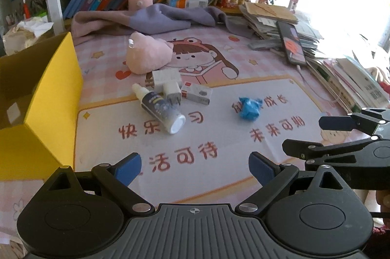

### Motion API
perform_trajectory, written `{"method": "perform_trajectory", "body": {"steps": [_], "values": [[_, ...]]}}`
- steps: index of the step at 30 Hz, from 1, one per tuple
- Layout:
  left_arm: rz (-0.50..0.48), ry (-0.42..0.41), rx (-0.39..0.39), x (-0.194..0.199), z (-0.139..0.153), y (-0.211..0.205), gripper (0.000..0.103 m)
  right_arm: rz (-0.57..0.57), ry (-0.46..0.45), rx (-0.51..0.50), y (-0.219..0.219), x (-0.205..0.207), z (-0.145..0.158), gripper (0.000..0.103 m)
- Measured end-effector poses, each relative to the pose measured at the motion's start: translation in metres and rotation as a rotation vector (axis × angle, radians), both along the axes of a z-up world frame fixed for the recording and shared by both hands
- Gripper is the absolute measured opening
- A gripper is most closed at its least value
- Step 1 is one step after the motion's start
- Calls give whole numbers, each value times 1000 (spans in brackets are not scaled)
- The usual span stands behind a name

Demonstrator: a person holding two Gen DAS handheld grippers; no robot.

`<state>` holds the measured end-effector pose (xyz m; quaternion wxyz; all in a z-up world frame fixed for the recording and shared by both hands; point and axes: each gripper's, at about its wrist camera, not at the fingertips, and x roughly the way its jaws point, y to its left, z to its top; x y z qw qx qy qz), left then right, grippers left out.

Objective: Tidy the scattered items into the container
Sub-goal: 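Approach the blue toy with the right tool while the left tool grasps the spray bottle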

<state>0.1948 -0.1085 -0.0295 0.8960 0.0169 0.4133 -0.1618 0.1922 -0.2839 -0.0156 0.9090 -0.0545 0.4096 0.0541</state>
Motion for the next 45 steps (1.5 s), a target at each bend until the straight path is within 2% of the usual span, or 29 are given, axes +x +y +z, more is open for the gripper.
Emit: {"method": "perform_trajectory", "body": {"steps": [6, 14, 19, 26, 32, 39, 44, 45], "values": [[51, 12, 4, 26, -1, -11, 97, 56, 30, 8, -10, 33, -6, 71], [133, 44, 47, 64, -7, -20, 96, 149, 71, 30, -18, 82, -22, 71], [176, 83, 59, 91, -14, -24, 96, 214, 111, 38, -16, 110, -36, 71], [224, 105, 62, 123, -21, -30, 94, 249, 143, 47, -24, 140, -48, 71], [249, 129, 57, 137, -31, -33, 94, 267, 167, 51, -31, 153, -55, 71], [290, 176, 82, 143, -46, -24, 87, 253, 189, 47, -41, 160, -59, 70], [317, 206, 83, 142, -51, -12, 80, 255, 179, 60, -49, 156, -53, 71], [317, 209, 84, 142, -52, -11, 76, 259, 174, 61, -51, 155, -51, 71]]}}
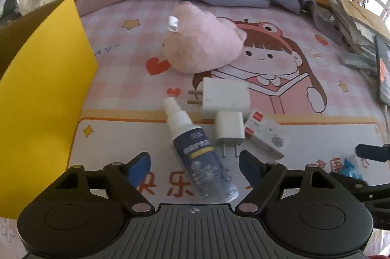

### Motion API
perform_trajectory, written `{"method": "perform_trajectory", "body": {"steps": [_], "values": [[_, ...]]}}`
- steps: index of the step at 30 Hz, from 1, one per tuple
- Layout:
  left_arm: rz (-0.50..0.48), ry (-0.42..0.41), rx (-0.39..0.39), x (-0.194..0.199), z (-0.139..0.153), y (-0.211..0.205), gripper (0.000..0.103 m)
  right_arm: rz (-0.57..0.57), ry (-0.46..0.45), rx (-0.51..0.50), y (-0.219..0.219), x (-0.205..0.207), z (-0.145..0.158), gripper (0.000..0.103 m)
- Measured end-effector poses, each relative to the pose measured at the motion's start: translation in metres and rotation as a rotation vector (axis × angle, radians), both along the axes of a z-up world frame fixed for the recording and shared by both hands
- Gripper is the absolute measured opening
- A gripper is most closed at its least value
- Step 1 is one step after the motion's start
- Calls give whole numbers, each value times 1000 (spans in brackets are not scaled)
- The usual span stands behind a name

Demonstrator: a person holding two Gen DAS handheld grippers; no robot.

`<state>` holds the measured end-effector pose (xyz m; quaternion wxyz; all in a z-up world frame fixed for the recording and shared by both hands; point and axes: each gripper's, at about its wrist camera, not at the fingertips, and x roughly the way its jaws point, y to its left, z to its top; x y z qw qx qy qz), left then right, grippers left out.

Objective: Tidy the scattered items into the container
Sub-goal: 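Approach the blue toy with the right tool while the left tool grasps the spray bottle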

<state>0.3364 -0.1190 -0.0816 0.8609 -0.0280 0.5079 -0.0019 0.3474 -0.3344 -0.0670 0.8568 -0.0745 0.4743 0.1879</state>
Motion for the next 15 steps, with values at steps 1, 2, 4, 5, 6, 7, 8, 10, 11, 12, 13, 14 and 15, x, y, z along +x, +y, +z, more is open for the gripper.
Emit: {"method": "perform_trajectory", "body": {"steps": [1, 2, 4, 5, 6, 7, 8, 10, 11, 12, 13, 14, 15], "values": [[2, 4, 0, 0, -1, 1, 72, 3, -4, 3, -1, -1, 1, 71], [9, 10, -1, 1, -2, 3, 71, 6, -4, 4, -2, -2, 2, 71], [24, 12, -10, 1, -3, 6, 71, 14, 3, 3, 0, -3, 0, 71], [25, 12, -15, 1, -4, 7, 71, 20, 8, -1, 1, -4, -1, 70], [23, 11, -16, 1, -4, 8, 71, 27, 11, -6, 2, -4, -2, 70], [22, 11, -15, 1, -3, 8, 69, 33, 12, -8, 3, -5, -2, 70], [20, 9, -13, 0, -2, 8, 68, 39, 14, -12, 4, -5, -2, 70], [15, 6, -13, -1, -2, 9, 65, 46, 15, -21, 5, -6, -3, 70], [13, 8, -16, -1, -2, 9, 63, 48, 19, -30, 5, -6, -4, 70], [12, 12, -20, -1, -3, 9, 58, 49, 25, -37, 5, -5, -5, 69], [9, 19, -23, -1, -4, 8, 53, 49, 31, -44, 5, -6, -6, 69], [9, 25, -22, 0, -5, 8, 52, 48, 39, -54, 4, -6, -8, 68], [8, 23, -12, -1, -6, 6, 51, 46, 45, -60, 4, -6, -9, 68]]}}
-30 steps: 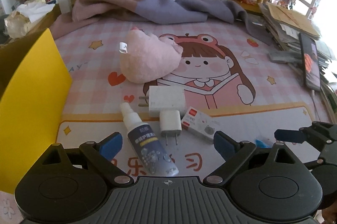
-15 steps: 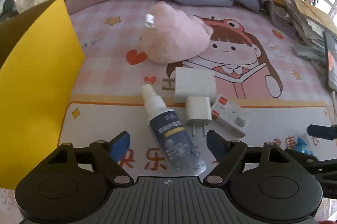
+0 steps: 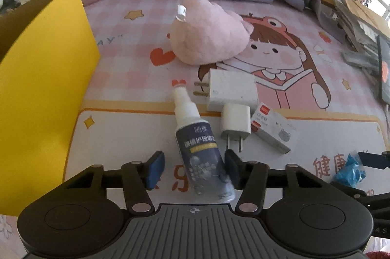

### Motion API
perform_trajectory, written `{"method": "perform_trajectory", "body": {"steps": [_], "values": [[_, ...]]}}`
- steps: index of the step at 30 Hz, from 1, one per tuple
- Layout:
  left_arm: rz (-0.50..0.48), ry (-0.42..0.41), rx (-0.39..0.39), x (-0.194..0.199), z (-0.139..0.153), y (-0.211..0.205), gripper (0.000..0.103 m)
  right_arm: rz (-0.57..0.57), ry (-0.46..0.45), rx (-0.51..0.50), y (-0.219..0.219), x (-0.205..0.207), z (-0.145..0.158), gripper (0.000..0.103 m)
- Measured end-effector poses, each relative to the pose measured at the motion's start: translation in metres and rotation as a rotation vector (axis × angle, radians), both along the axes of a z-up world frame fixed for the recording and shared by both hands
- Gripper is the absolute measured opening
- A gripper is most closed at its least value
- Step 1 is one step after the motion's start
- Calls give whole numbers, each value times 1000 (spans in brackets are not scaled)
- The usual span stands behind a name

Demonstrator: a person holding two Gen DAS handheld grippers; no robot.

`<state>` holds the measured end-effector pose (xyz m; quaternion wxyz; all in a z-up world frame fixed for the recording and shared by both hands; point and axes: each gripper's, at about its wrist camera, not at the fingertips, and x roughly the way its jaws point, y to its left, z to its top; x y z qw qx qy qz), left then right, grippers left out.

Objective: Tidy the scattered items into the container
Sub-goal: 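Approach the blue toy with the right tool while the left tool grasps the spray bottle, then lift the white spray bottle with the left tool while the right tool lifts the blue toy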

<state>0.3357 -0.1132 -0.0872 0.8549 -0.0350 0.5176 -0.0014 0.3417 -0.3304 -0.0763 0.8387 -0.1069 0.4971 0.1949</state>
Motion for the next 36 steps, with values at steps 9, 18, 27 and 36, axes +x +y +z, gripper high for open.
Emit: {"method": "perform_trajectory", "body": {"steps": [9, 18, 27, 36], "values": [[-19, 4, 38, 1, 2, -3, 34, 10, -11, 5, -3, -5, 1, 49], [1, -7, 26, -8, 1, 0, 31, 25, -43, 13, -5, -9, 2, 39], [17, -95, -33, -28, 34, 1, 31, 34, -106, 83, -4, -13, 24, 37], [27, -184, -133, -61, 72, 8, 31, 44, -146, 176, 5, -20, 55, 36]]}}
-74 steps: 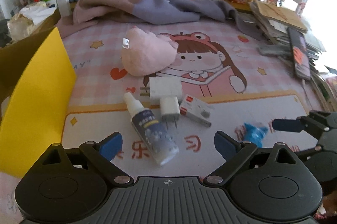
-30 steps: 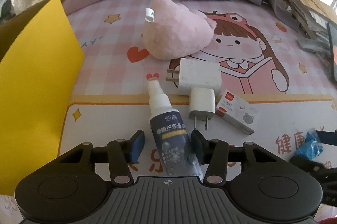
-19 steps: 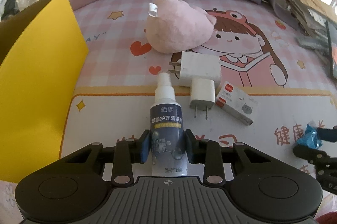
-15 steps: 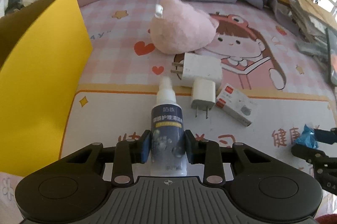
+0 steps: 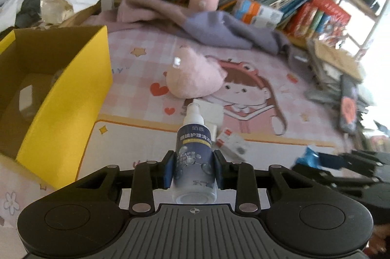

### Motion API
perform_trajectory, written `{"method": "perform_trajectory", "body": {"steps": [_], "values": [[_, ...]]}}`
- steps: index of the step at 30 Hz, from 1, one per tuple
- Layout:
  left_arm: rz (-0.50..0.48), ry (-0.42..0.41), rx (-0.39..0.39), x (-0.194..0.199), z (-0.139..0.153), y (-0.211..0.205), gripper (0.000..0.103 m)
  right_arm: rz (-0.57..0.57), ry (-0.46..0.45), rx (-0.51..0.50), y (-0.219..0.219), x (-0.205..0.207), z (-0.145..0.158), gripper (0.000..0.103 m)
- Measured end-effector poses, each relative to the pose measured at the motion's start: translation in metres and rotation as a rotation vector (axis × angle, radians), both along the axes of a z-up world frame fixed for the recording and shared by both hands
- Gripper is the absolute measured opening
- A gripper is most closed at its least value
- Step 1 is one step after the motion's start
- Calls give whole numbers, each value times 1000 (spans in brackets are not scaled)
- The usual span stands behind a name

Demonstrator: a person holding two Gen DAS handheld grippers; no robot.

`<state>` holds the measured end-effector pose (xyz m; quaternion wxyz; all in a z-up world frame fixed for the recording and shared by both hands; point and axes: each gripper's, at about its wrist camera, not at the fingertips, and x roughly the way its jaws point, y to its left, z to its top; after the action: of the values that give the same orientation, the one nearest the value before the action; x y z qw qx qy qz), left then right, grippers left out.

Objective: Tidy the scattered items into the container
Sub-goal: 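Lift the white spray bottle with the left tool while the right tool lifts the blue toy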

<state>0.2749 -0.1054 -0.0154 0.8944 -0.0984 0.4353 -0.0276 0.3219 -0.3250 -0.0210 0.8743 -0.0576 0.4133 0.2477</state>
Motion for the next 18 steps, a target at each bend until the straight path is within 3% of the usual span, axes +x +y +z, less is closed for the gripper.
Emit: {"method": "perform_trajectory", "body": {"steps": [18], "values": [[-114, -82, -183, -64, 21, 37, 31, -52, -62, -20, 37, -69, 45, 36]]}}
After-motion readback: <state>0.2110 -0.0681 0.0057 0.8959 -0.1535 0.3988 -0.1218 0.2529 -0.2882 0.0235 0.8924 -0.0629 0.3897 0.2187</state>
